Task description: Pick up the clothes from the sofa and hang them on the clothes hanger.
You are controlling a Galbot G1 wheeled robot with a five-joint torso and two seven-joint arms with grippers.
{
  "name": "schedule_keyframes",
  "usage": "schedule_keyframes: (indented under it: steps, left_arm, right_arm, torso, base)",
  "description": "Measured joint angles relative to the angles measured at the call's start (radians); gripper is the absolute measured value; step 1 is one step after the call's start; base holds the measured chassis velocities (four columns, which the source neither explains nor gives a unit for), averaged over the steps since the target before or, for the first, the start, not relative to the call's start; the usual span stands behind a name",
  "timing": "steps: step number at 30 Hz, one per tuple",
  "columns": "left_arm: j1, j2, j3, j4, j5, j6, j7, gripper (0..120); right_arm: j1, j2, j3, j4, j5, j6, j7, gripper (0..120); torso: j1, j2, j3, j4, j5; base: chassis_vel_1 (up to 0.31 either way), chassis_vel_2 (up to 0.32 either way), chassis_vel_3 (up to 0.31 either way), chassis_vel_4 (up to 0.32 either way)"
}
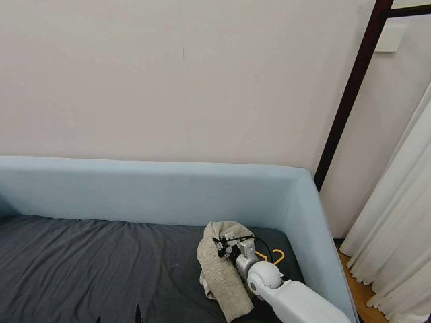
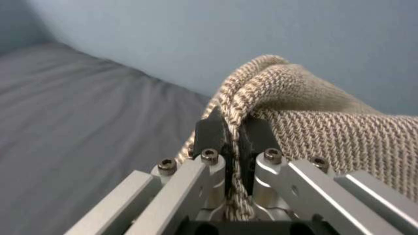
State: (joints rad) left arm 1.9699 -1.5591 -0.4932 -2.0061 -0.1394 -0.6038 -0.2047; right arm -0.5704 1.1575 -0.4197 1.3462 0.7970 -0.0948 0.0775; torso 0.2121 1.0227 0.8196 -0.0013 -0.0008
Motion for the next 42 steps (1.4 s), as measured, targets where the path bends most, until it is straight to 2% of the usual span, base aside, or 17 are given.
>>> schedule_keyframes:
  steps: [3, 9, 13, 21, 24, 30, 32, 36, 40, 42]
  left_arm:
    - [-0.005, 0.000, -0.003, -0.005, -0.001, 0.006, -0.001, 99]
    - [-0.007, -0.007, -0.005, -0.007, -0.003, 0.008, -0.006, 99]
    - [-0.006, -0.016, -0.010, -0.010, -0.006, 0.008, -0.012, 99]
    - [-0.013, -0.026, -0.016, -0.009, -0.016, 0.006, -0.019, 99]
    - [-0.017, -0.034, -0.018, -0.008, -0.018, 0.002, -0.022, 99]
    - [-0.020, -0.033, -0.022, -0.008, -0.022, -0.001, -0.023, 99]
    - [-0.021, -0.030, -0.024, -0.008, -0.023, -0.001, -0.023, 99]
    - [-0.026, -0.029, -0.024, -0.003, -0.025, -0.001, -0.023, 99]
    - [-0.032, -0.033, -0.016, 0.010, -0.024, 0.000, -0.023, 99]
    - [-0.032, -0.034, -0.014, 0.013, -0.023, 0.001, -0.023, 99]
  right_arm:
    - [0.012, -0.024, -0.007, 0.110, 0.051, -0.023, 0.008, 1]
    - [0.038, -0.024, -0.016, 0.221, 0.110, -0.054, 0.035, 1]
    - [0.142, -0.003, -0.082, 0.314, 0.181, -0.098, 0.080, 1]
    - [0.351, 0.068, -0.151, 0.341, 0.283, -0.121, 0.119, 1]
    - [0.474, 0.126, -0.175, 0.344, 0.356, -0.131, 0.152, 1]
    - [0.591, 0.222, -0.149, 0.294, 0.401, -0.133, 0.203, 1]
    - [0.601, 0.229, -0.133, 0.288, 0.411, -0.133, 0.221, 1]
    - [0.609, 0.216, -0.098, 0.310, 0.462, -0.134, 0.288, 1]
    - [0.496, 0.103, -0.081, 0.392, 0.506, -0.144, 0.348, 1]
    - [0.472, 0.083, -0.081, 0.399, 0.500, -0.144, 0.348, 1]
  torso:
    - [0.000, 0.000, 0.000, -0.0003, -0.0001]
    - [0.000, 0.000, 0.000, 0.0000, -0.0001]
    - [0.000, 0.000, 0.000, 0.0001, -0.0002]
    - [0.000, 0.000, 0.000, 0.0002, -0.0003]
    - [0.000, 0.000, 0.000, -0.0001, -0.0003]
    - [0.000, 0.000, 0.000, 0.0005, -0.0005]
    - [0.000, 0.000, 0.000, 0.0005, -0.0004]
    - [0.000, 0.000, 0.000, 0.0002, 0.0000]
    - [0.000, 0.000, 0.000, 0.0001, 0.0003]
    - [0.000, 0.000, 0.000, 0.0000, 0.0004]
  base:
    - [0.000, 0.000, 0.000, 0.000]
    - [0.000, 0.000, 0.000, 0.000]
    - [0.000, 0.000, 0.000, 0.000]
    - [0.000, 0.000, 0.000, 0.000]
    - [0.000, 0.000, 0.000, 0.000]
    - [0.000, 0.000, 0.000, 0.000]
    - [0.000, 0.000, 0.000, 0.000]
    - [0.000, 0.000, 0.000, 0.000]
    - [0.000, 0.000, 0.000, 0.000]
    - [0.000, 0.000, 0.000, 0.000]
